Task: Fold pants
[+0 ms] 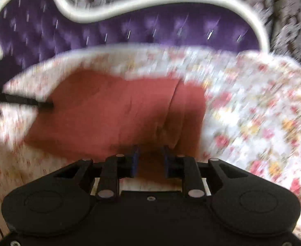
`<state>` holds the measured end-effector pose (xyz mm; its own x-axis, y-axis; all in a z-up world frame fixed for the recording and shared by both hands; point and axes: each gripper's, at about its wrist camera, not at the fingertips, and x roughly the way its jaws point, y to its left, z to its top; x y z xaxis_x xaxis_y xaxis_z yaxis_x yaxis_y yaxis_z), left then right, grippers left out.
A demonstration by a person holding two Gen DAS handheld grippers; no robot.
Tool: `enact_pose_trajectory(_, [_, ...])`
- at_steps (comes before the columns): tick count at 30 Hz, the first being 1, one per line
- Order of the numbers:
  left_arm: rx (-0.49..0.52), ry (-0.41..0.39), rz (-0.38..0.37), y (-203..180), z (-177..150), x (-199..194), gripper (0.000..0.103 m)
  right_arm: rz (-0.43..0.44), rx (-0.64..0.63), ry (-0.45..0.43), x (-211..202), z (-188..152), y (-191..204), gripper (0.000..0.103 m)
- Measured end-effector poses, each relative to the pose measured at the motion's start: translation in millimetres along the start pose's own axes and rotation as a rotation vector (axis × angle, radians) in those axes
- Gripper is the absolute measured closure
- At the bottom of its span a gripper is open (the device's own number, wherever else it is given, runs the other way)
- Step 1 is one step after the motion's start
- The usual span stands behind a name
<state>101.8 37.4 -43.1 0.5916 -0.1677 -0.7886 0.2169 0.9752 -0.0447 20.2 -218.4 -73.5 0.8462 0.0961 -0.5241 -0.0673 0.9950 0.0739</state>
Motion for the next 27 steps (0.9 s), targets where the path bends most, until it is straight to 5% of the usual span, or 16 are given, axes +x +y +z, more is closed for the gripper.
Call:
enact_pose_trajectory(5, [-0.005, 0.025, 0.019, 1, 2, 5, 0.068, 0.010, 0.054, -0.099, -1, 26, -5, 0.043])
enact_pose_trajectory(11, [-0.010, 0.063, 0.028, 2, 2, 12, 0.068, 0.069, 0.124, 0.028, 45, 31, -17, 0.043])
enact_pose_trajectory(13, [-0.009, 0.073, 0.030, 3, 2, 15, 0.068, 0.081, 0.137, 0.092, 54, 26, -19, 0.047])
enact_pose_trajectory(18, [-0.012, 0.091, 0.036, 5, 1, 21, 0.068, 0.031, 0.023, 0.037, 33, 22, -6, 0.088])
enact_pose_trajectory(22, [-0.015, 0.082, 0.041, 8, 1, 20, 0.068, -0.014, -0.039, -0.052, 8, 22, 0, 0.096])
enact_pose_trajectory(27, [-0.009, 0.094, 0.045, 12, -2, 27, 0.067, -0.044, -0.047, 0.046, 25, -1, -3, 0.097])
